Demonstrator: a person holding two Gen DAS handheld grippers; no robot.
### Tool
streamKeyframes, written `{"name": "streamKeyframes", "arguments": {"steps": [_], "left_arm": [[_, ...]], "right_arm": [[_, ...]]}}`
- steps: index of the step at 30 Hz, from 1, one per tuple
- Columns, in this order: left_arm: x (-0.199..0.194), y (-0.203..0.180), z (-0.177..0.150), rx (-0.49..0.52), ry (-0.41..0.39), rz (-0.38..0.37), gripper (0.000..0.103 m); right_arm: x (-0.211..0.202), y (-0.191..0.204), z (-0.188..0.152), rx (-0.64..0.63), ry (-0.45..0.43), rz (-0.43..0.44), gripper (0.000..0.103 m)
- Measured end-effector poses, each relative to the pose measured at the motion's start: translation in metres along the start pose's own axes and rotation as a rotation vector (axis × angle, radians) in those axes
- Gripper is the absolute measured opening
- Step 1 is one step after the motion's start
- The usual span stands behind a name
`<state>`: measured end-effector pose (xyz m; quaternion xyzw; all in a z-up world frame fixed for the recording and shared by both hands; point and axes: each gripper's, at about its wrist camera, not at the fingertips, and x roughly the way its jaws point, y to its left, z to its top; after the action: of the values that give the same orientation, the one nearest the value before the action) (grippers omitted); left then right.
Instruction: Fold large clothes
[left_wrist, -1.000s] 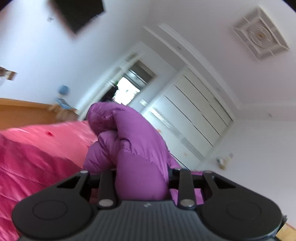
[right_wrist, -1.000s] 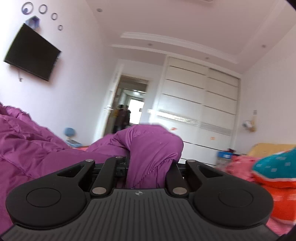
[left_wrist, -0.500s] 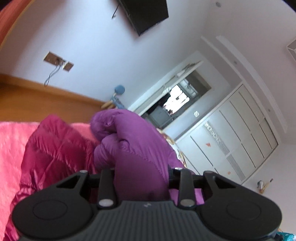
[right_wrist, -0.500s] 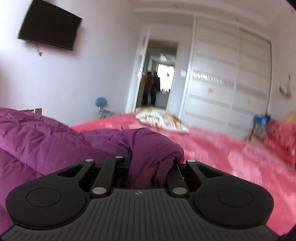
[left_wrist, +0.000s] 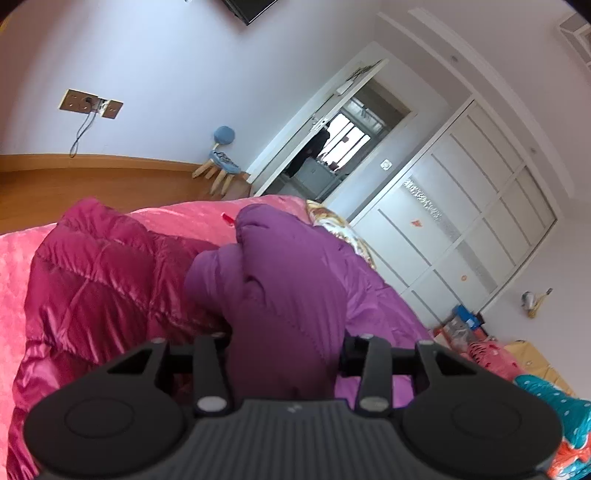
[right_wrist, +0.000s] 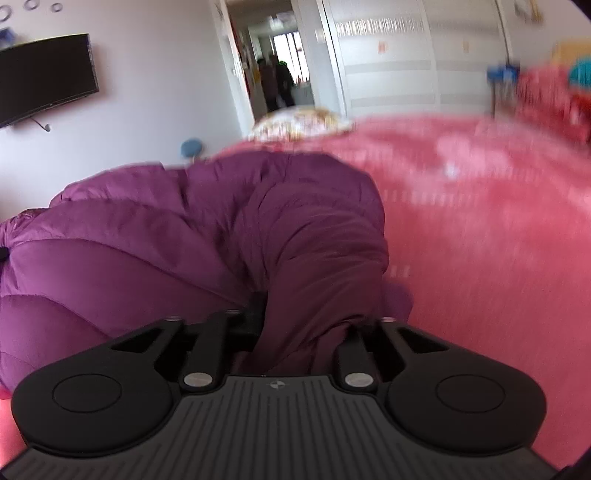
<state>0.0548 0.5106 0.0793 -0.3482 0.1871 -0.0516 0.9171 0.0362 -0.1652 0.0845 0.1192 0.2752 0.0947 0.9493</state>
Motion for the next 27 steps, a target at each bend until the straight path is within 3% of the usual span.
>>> {"name": "streamKeyframes", "arguments": {"steps": [2,3,4,6,9,12,14,17,21,22,25,27], "left_arm": [[0.000,0.004,0.000,-0.015,0.003,0.014,0.040],[0.000,0.007,0.000,-0.023,0.004,0.020,0.041],[0.000,0.009,0.000,-0.028,0.005,0.027,0.041],[-0.002,0.006,0.000,-0.029,0.004,0.040,0.043],[-0.001,0.007,-0.003,-0.030,0.002,0.059,0.045],[-0.001,0.008,-0.005,-0.037,-0.002,0.066,0.046],[-0.002,0.007,-0.006,-0.042,-0.006,0.072,0.047],[-0.001,0.005,-0.007,-0.036,-0.014,0.087,0.047],[0.000,0.004,-0.010,-0.042,-0.024,0.106,0.048],[0.000,0.004,-0.010,-0.046,-0.026,0.111,0.048],[0.000,0.002,-0.011,-0.050,-0.035,0.122,0.048],[-0.001,-0.002,-0.012,-0.048,-0.041,0.127,0.048]], "right_arm": [[-0.003,-0.013,0.003,0.059,-0.032,0.022,0.085],[-0.013,-0.024,0.000,0.085,-0.056,0.028,0.101],[-0.020,-0.040,0.004,0.119,-0.084,0.043,0.103],[-0.025,-0.070,0.010,0.187,-0.082,0.095,0.103],[-0.005,-0.112,0.007,0.361,0.038,0.204,0.103],[0.032,-0.163,-0.010,0.610,0.168,0.404,0.103],[0.055,-0.181,-0.022,0.704,0.222,0.474,0.103],[0.050,-0.169,-0.049,0.708,0.245,0.500,0.103],[0.063,-0.157,-0.051,0.638,0.274,0.584,0.103],[0.068,-0.147,-0.037,0.620,0.290,0.599,0.103],[0.069,-0.138,-0.036,0.597,0.282,0.590,0.103],[0.053,-0.133,-0.039,0.588,0.250,0.543,0.088]]}}
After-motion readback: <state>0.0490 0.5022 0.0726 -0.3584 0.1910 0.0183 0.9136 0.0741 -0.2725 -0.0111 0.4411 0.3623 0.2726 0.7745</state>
